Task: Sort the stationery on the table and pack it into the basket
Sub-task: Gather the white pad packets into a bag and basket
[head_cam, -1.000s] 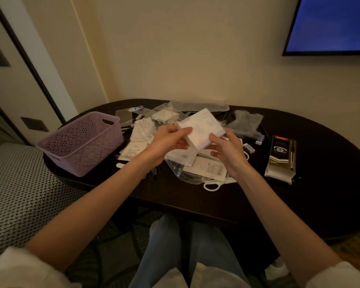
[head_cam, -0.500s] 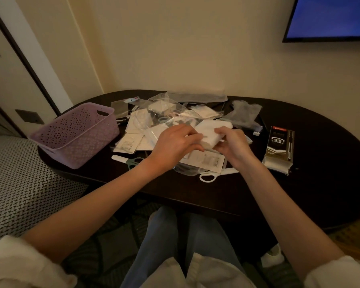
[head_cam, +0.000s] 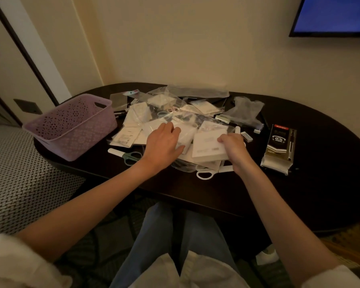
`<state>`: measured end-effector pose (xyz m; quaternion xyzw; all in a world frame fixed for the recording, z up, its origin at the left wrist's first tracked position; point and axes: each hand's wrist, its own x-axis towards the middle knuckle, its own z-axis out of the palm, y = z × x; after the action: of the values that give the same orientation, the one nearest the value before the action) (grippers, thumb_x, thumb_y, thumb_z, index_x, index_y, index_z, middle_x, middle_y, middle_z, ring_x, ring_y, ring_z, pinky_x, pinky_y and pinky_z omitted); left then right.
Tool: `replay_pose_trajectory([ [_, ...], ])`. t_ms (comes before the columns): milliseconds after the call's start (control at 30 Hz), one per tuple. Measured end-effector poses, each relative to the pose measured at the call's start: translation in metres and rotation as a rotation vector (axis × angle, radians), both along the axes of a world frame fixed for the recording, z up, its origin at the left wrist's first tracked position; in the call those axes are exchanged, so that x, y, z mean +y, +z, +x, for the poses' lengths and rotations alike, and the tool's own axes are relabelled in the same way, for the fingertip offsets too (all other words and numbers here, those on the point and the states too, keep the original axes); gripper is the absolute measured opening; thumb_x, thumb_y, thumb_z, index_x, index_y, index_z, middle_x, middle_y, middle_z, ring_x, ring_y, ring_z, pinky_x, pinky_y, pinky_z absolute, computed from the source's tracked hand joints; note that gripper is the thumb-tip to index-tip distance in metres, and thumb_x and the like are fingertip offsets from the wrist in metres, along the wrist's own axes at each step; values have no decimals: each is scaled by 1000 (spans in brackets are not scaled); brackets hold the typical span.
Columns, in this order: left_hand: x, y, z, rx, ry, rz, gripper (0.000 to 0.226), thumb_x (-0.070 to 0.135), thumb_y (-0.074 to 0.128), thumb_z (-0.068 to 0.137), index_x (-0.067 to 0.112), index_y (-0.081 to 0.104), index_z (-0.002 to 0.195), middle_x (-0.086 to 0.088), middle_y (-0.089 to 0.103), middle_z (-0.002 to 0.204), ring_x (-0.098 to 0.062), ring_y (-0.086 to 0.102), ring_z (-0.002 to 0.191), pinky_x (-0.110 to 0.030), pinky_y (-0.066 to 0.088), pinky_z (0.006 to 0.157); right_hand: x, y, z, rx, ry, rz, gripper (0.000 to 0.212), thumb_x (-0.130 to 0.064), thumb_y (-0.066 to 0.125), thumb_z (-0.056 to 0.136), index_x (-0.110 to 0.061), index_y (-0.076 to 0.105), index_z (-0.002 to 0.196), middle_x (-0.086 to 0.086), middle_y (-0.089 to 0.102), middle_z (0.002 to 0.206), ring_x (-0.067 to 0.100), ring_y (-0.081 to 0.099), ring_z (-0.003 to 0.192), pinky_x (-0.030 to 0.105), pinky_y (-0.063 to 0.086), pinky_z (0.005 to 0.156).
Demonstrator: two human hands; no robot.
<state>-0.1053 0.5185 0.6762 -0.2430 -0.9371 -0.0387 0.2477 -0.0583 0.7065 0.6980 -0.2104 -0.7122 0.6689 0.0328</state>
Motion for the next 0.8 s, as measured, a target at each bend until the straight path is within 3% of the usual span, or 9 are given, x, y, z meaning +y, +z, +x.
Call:
replay_pose_trajectory([
  [200, 4, -5, 0, -36, -9, -60, 52, 44, 76, 73, 7, 63, 107, -11, 61, 99, -27, 57, 89, -36, 45, 61, 5, -8, -3, -49, 20, 104, 42, -12, 45, 95, -5, 44, 136, 9, 50, 128, 18, 46, 105, 31, 37, 82],
  [333, 7, -9, 0, -25, 5, -24, 40, 35, 69, 80, 7, 61, 108, -10, 61, 102, -25, 57, 90, -35, 47, 62, 10, -10, -5, -63, 60, 154, 35, -12, 47, 93, -3, 51, 127, 9, 54, 119, 19, 49, 101, 31, 38, 79],
  [467, 10, -9, 4, -24, -20, 97, 27, 29, 61, 88, 9, 65, 105, -6, 64, 98, -23, 60, 87, -35, 49, 60, 11, -9, -2, -47, 84, 162, 10, -11, 50, 93, -4, 55, 96, 7, 51, 96, 12, 46, 77, 27, 35, 62],
  [533, 10, -7, 4, 1, -38, 189, 21, 26, 62, 89, 8, 68, 100, -6, 65, 91, -22, 62, 78, -32, 47, 55, 10, -10, -1, -36, 85, 84, 11, -11, 49, 94, -5, 55, 101, 1, 52, 92, 9, 47, 79, 24, 37, 63],
  [633, 6, -1, 1, 13, -39, 270, 17, 23, 63, 90, 9, 73, 94, -4, 66, 86, -20, 63, 69, -28, 44, 54, 5, -13, -8, -28, 46, -59, 29, -12, 52, 94, -2, 55, 121, 7, 61, 109, 20, 58, 98, 36, 50, 84],
  [800, 2, 3, -1, -26, -53, 336, 19, 25, 63, 91, 13, 77, 87, -1, 66, 80, -16, 60, 64, -25, 41, 56, -12, -20, -29, 12, -5, -144, 35, -10, 50, 95, -5, 51, 130, 11, 60, 123, 26, 59, 109, 44, 50, 96],
])
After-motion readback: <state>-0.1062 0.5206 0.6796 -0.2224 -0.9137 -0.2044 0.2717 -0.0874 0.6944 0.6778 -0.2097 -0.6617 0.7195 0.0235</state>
